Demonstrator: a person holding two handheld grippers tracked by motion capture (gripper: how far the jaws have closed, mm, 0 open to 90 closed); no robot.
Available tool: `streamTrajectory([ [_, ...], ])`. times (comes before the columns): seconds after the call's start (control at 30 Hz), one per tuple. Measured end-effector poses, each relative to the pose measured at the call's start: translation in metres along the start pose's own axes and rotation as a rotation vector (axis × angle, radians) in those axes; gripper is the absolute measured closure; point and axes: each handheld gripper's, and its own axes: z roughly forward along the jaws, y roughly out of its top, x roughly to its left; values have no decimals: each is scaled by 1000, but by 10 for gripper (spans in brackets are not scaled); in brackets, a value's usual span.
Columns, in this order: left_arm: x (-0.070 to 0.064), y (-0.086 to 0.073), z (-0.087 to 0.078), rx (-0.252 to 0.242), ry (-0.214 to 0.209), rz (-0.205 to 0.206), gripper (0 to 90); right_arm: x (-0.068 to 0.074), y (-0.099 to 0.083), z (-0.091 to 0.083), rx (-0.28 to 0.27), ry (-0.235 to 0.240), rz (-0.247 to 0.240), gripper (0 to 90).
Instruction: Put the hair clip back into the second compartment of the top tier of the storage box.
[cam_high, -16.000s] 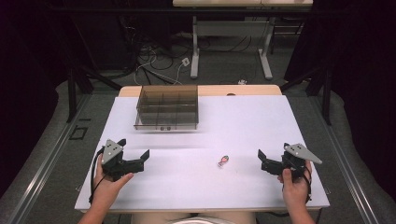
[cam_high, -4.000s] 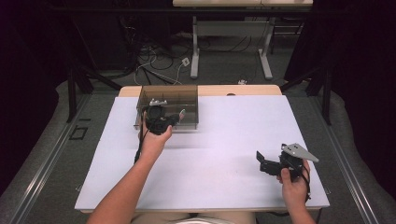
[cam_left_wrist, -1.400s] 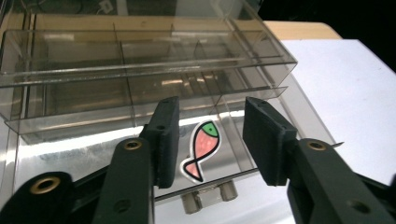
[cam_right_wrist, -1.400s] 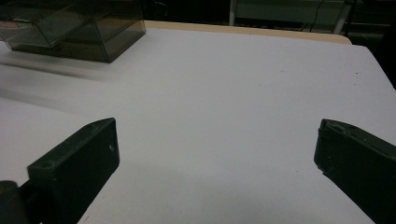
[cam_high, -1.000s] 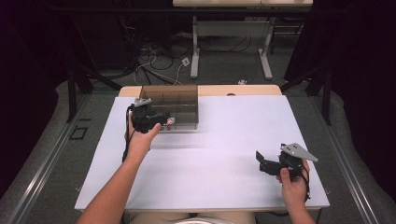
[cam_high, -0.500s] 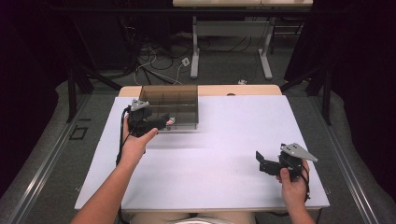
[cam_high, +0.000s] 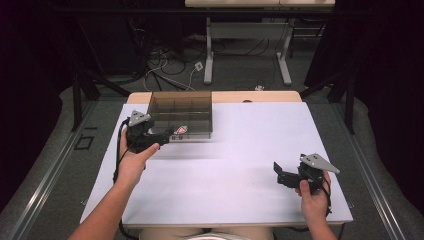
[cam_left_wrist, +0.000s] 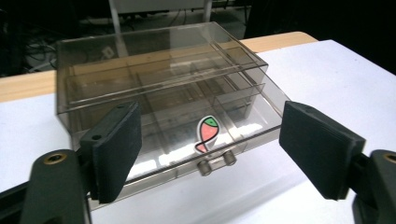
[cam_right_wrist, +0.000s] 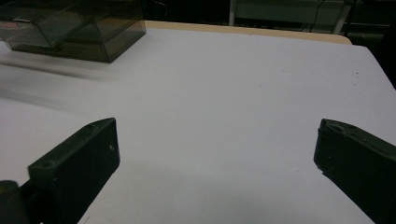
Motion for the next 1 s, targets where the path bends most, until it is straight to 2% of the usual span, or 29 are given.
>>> streamTrajectory([
  [0.13,3,-4,-9,-4,0,-4,165,0,0,0,0,0,-1,0],
  [0.37,4,-13,-23,-26,-28,-24,113,0,0,-1,2,1,1,0],
  [0.7,14,-32,-45,-59,-51,-72,19,1,0,0,0,0,2,0],
  [1.0,22,-56,-61,-92,-47,-96,5,1,0,0,4,0,6,0],
])
